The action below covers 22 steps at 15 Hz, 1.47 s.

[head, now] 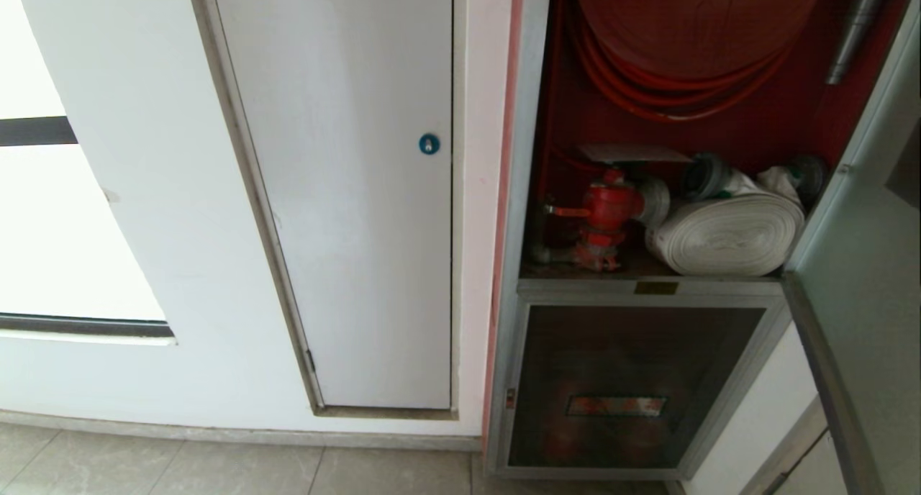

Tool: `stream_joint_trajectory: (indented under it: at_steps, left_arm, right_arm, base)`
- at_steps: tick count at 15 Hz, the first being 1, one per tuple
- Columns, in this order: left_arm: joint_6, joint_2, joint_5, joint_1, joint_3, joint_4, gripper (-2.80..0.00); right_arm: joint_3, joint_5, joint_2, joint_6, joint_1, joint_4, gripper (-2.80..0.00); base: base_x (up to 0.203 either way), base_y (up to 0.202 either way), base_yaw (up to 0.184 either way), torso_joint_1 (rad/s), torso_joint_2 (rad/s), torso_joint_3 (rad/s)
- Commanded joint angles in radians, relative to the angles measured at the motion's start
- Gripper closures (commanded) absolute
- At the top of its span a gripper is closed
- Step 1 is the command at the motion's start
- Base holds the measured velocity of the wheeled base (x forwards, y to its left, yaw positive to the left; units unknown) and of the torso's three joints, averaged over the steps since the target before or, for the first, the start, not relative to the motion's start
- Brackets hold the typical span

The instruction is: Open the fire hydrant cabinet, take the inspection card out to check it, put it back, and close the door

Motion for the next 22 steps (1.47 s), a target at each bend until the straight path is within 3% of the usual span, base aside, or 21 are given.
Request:
stream_joint_trajectory:
  at_steps: [1, 6, 11, 14, 17, 19, 22]
  left_arm:
    - [0.002, 0.0, 0.0, 0.0, 0.003, 0.0, 0.0]
    - [0.0, 0.0, 0.001, 0.0, 0.003, 0.0, 0.0]
    - [0.0, 0.0, 0.001, 0.0, 0.003, 0.0, 0.0]
    - [0.001, 0.0, 0.001, 0.0, 0.003, 0.0, 0.0]
    - [0.0, 0.0, 0.001, 0.0, 0.003, 0.0, 0.0]
    - [0.0, 0.0, 0.0, 0.0, 0.003, 0.0, 0.0]
    - [0.0, 0.0, 0.0, 0.0, 0.003, 0.0, 0.0]
  right_arm:
    - [0.003, 0.007, -0.006, -0.002, -0.071, -0.007, 0.0]
    - [-0.013, 0.012, -0.059, -0.002, -0.18, 0.099, 0.0]
    - [-0.023, 0.039, -0.106, -0.002, -0.352, 0.155, 0.0]
    - [-0.034, 0.038, -0.129, -0.001, -0.403, 0.191, 0.0]
    - [-0.061, 0.036, -0.123, 0.009, -0.505, 0.245, 0.0]
    - [-0.121, 0.047, -0.109, 0.1, -0.571, 0.394, 0.0]
    - [-0.178, 0.139, -0.094, 0.214, -0.698, 0.529, 0.0]
  base:
    - [0.0, 0.0, 0.0, 0.0, 0.0, 0.0]
    - [0.0, 0.0, 0.0, 0.0, 0.0, 0.0]
    - [0.0, 0.0, 0.0, 0.0, 0.0, 0.0]
    - [0.0, 0.0, 0.0, 0.0, 0.0, 0.0]
    - [0.0, 0.0, 0.0, 0.0, 0.0, 0.0]
    - [0.0, 0.0, 0.0, 0.0, 0.0, 0.0]
    - [0.0, 0.0, 0.0, 0.0, 0.0, 0.0]
